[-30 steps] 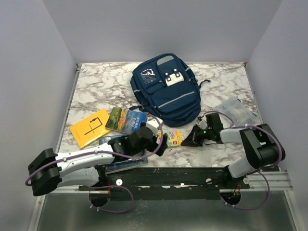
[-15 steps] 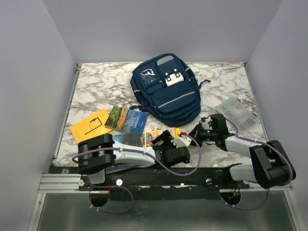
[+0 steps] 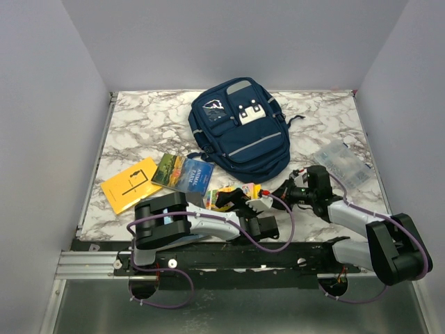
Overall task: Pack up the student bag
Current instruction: Pick up the stationery from the center of the board.
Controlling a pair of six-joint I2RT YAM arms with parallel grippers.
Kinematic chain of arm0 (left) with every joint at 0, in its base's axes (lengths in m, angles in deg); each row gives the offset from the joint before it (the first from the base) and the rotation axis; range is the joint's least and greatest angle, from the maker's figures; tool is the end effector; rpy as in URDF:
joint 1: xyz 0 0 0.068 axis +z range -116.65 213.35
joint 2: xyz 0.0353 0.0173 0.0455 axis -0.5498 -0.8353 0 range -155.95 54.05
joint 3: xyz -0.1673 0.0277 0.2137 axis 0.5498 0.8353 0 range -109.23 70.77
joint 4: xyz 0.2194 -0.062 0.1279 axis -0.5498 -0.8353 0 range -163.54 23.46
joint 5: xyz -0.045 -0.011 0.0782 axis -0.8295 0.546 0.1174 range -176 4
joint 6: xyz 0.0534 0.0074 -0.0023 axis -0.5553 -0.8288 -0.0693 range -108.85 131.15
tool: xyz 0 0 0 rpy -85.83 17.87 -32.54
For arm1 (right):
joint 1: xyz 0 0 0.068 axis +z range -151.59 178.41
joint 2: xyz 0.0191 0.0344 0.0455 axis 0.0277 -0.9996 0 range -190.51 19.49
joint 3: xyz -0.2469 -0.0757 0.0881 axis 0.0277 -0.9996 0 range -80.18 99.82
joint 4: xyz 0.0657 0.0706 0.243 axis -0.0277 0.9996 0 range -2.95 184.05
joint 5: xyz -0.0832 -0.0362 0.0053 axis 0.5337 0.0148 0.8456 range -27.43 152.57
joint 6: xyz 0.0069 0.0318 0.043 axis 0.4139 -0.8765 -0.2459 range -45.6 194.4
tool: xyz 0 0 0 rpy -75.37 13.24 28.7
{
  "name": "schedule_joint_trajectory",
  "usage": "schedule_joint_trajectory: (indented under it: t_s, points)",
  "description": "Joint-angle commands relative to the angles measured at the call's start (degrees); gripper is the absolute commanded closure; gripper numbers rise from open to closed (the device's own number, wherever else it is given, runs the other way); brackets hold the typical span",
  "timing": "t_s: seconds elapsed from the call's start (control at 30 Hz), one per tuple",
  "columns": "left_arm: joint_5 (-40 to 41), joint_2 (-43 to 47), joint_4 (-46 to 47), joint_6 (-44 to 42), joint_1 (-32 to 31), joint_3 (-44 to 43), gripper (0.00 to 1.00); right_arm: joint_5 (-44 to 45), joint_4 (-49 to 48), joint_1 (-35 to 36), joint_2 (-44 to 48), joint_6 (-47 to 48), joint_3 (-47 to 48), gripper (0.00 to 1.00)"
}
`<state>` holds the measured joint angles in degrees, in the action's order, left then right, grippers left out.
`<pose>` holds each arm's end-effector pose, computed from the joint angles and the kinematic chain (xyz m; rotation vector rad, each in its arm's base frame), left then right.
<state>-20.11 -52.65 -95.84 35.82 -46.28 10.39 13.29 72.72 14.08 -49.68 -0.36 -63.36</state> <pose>0.0914 -0.3191 0.1449 0.7865 1.8700 0.6027 0.1852 0.0799 0.1430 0.7594 2.4929 1.7018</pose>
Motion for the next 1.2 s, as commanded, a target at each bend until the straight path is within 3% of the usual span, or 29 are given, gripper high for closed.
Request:
schedule_joint_trajectory:
  t_s: [0.0, 0.2, 0.3, 0.47, 0.57, 0.67, 0.83, 0.93, 1.03, 1.1, 1.17]
  points:
    - [4.52, 1.02, -3.75, 2.93, -0.25, -0.96, 0.33, -0.03, 1.73, 0.15, 2.02, 0.23, 0.38, 0.99]
    - [2.78, 3.19, -3.65, 2.36, -0.18, -0.48, 0.63, 1.85, 9.43, 0.16, 5.23, 6.53, 3.62, 0.99]
    - [1.61, 3.87, -3.63, 1.64, -0.25, -0.9, 0.67, 4.23, 17.61, 0.16, 6.43, 11.72, 7.76, 0.96]
    - [-4.17, 7.49, -3.41, 0.29, 0.04, -1.64, 0.74, 14.79, 33.86, 0.16, 8.42, 24.75, 19.48, 0.68]
    - [-11.31, 12.41, -3.4, -2.76, 1.28, -2.99, 0.79, 23.86, 41.01, 0.08, 8.57, 31.89, 27.15, 0.56]
    - [-20.62, 20.2, -2.91, -5.56, 3.82, -4.05, 0.8, 29.8, 44.28, -0.09, 7.73, 37.94, 32.63, 0.5]
    - [-45.51, 32.3, -1.5, -7.79, 14.77, -3.58, 0.8, 33.47, 45.67, -1.37, 6.61, 43.38, 37.74, 0.45]
    - [-64.27, 38.62, 0.12, -8.47, 24.24, -2.18, 0.8, 28.95, 43.25, -2.33, 7.33, 45.24, 37.88, 0.39]
    - [-87.37, 43.56, 4.67, -8.13, 33.43, 0.81, 0.8, 7.89, 33.94, -2.39, 7.03, 46.95, 34.18, 0.37]
    - [-98.53, 45.41, 9.11, -7.06, 37.13, 3.12, 0.8, -7.38, 26.02, -2.23, 5.15, 44.67, 31.07, 0.36]
    - [-106.48, 46.34, 13.07, -5.25, 39.4, 4.8, 0.8, -14.74, 17.18, -1.46, 4.48, 39.75, 27.73, 0.34]
